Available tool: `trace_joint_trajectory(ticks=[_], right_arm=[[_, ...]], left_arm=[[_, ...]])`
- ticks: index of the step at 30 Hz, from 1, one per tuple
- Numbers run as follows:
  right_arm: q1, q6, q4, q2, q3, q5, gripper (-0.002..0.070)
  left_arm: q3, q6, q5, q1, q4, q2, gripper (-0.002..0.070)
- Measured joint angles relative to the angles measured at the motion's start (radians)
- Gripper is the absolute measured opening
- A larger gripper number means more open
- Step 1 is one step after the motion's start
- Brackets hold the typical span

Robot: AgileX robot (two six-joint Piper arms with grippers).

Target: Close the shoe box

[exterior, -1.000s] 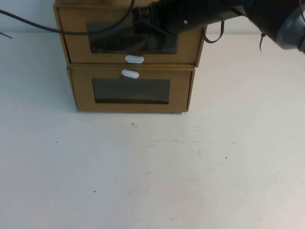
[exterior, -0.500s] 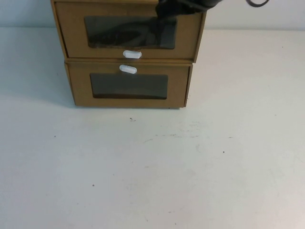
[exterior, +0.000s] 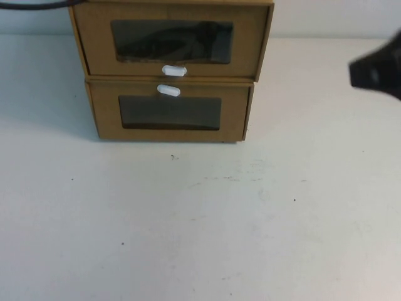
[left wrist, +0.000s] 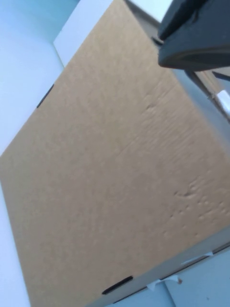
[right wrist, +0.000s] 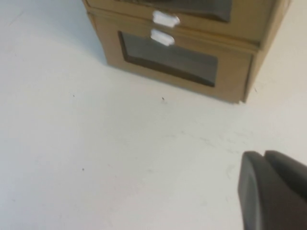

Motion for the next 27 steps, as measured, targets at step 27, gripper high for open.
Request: trace_joint_trajectory(ticks=[27], right_arm=[[0.0,0.144,-0.046,-1.009,0.931,-0.376,-0.0011]], left_arm=[[1.788,0.456,-1.07,-0.207,-0.195,-1.476,-0.0005]])
